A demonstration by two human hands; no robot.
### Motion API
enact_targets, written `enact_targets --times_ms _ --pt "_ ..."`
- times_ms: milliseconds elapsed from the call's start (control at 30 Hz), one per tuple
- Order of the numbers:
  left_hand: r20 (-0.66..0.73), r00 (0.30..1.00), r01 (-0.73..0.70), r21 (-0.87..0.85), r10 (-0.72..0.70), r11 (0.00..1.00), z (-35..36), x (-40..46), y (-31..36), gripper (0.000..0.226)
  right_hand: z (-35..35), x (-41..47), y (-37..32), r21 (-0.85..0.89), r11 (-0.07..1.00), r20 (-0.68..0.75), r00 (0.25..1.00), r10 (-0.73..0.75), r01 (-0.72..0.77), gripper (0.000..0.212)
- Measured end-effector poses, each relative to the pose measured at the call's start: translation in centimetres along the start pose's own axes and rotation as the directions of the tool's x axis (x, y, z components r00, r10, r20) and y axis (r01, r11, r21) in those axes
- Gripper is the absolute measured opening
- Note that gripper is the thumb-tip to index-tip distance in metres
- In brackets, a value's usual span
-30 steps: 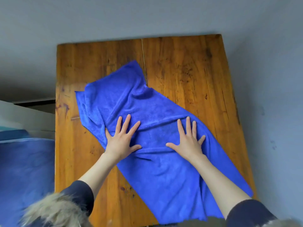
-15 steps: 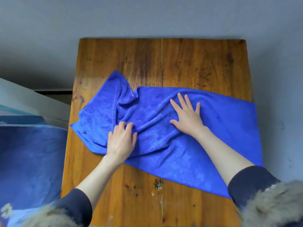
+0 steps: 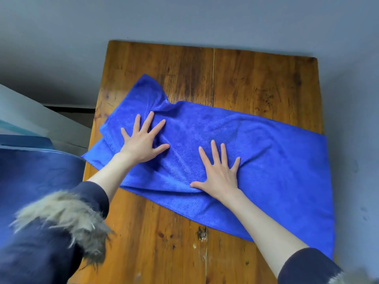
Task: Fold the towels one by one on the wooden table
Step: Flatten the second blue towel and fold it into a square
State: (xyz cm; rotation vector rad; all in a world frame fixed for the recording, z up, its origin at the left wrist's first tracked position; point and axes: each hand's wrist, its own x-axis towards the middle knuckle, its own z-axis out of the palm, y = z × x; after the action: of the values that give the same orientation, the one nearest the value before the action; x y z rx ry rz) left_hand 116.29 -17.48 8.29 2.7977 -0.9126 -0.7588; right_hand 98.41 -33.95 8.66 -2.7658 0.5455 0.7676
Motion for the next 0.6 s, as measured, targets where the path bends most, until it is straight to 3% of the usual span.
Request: enact_targets --times_ms 167,333,433,500,600 --pt "-0.265 0.964 -0.055 -0.193 0.002 0.98 0.3 -2.4 -0.2 0.059 -0.9 -0.1 -1.2 0.03 0.999 -0.056 0.998 -0.01 0.012 0.087" --pt "-0.371 0.927 -0.001 -0.138 -0.051 0.99 1.8 -6.6 -2.8 0.047 -2.0 -0.1 -5.2 0.091 0.991 -0.106 0.99 -0.089 0.098 0.063" --pt "-0.475 0.879 -0.013 -0.119 -0.045 0.993 2.4 -8.3 -3.9 0.034 -2.5 -0.9 -9.2 0.171 0.948 -0.284 0.935 -0.214 0.268 0.052" --pt "-0.47 0.875 0.015 -0.217 -0.118 0.976 2.8 -9.1 -4.6 0.031 -2.1 -1.5 -11.3 0.156 0.905 -0.417 0.857 -0.304 0.397 0.039" --pt "-0.386 0.908 0.066 -0.255 -0.164 0.965 3.6 -10.1 -5.8 0.035 -0.7 -2.0 -12.9 0.168 0.904 -0.291 0.896 -0.335 0.392 0.033"
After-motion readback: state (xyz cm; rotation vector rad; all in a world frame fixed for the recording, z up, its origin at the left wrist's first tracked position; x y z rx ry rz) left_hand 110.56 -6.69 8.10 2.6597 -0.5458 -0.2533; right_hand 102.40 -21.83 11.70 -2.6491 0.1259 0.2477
